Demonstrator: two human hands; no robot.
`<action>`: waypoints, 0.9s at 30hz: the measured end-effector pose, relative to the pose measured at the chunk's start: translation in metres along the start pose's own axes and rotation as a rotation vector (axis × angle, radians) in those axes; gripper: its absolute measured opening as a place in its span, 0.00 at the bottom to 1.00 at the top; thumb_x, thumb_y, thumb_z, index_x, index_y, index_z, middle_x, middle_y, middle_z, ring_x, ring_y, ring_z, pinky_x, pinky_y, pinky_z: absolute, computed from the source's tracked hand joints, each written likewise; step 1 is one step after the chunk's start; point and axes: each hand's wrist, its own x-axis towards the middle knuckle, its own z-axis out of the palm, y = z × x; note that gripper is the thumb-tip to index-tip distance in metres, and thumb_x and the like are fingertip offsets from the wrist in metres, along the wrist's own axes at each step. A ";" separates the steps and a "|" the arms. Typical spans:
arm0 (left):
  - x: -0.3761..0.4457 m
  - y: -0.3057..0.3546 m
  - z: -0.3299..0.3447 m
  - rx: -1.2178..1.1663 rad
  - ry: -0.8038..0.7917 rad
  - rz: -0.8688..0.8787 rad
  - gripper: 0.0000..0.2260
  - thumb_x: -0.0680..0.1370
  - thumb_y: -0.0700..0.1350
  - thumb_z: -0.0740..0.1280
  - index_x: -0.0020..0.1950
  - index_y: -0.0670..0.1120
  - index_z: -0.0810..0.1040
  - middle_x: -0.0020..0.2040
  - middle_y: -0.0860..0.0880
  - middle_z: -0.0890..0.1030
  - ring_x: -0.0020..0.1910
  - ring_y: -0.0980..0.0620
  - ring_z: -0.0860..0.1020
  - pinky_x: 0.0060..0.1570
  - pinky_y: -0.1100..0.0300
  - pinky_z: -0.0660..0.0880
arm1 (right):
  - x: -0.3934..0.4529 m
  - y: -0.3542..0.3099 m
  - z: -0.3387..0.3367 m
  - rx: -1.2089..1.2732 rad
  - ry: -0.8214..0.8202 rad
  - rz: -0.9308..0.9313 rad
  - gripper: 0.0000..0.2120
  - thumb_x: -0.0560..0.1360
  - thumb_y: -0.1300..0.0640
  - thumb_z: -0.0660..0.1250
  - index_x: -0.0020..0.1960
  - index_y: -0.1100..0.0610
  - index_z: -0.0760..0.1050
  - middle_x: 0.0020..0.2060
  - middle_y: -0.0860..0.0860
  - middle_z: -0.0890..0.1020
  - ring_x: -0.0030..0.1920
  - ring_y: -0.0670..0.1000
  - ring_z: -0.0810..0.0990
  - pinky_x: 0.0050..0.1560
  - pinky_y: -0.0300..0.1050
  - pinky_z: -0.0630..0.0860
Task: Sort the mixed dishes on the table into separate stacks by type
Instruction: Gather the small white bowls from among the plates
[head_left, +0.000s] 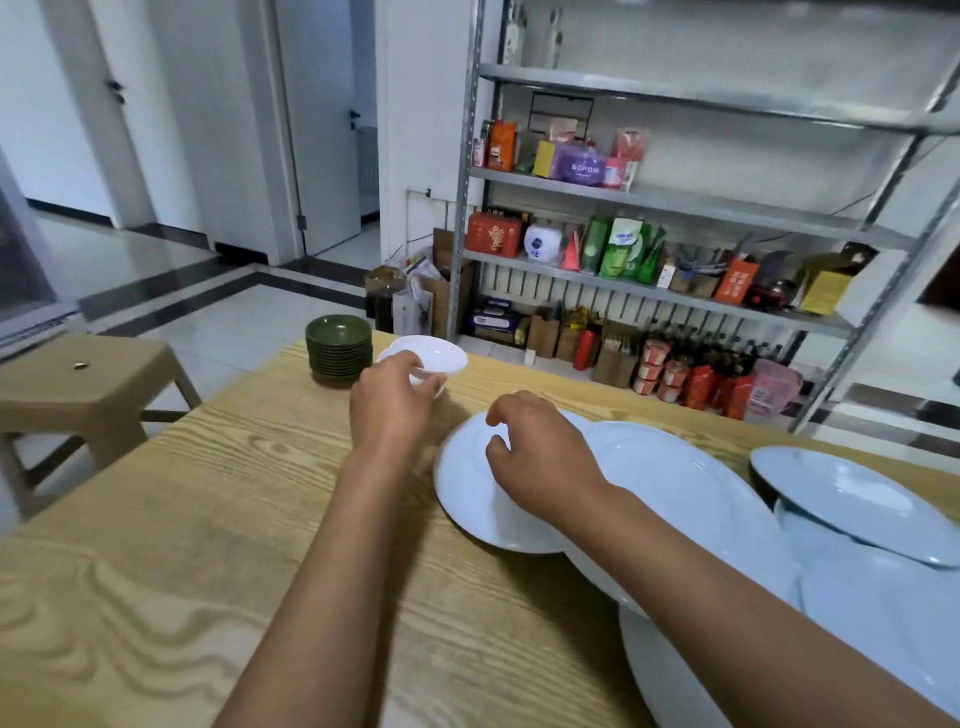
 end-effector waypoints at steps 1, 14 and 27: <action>0.001 -0.002 0.004 0.010 0.002 -0.009 0.13 0.74 0.52 0.71 0.55 0.47 0.80 0.52 0.44 0.82 0.50 0.42 0.79 0.48 0.52 0.76 | 0.000 -0.003 0.002 0.000 -0.001 -0.014 0.12 0.77 0.59 0.60 0.59 0.55 0.74 0.58 0.50 0.76 0.59 0.52 0.72 0.54 0.49 0.74; 0.021 -0.027 0.037 0.061 0.011 -0.086 0.22 0.79 0.47 0.66 0.70 0.41 0.69 0.70 0.40 0.71 0.75 0.41 0.57 0.67 0.47 0.64 | 0.008 -0.004 0.005 0.007 0.026 -0.042 0.13 0.77 0.59 0.60 0.60 0.55 0.75 0.59 0.48 0.77 0.59 0.50 0.73 0.55 0.47 0.74; -0.007 0.040 0.042 0.249 -0.279 0.150 0.31 0.77 0.35 0.62 0.77 0.48 0.55 0.79 0.44 0.49 0.77 0.44 0.46 0.73 0.49 0.54 | -0.009 0.050 -0.039 -0.210 0.162 -0.012 0.13 0.75 0.62 0.61 0.59 0.58 0.74 0.57 0.53 0.75 0.57 0.54 0.72 0.54 0.46 0.71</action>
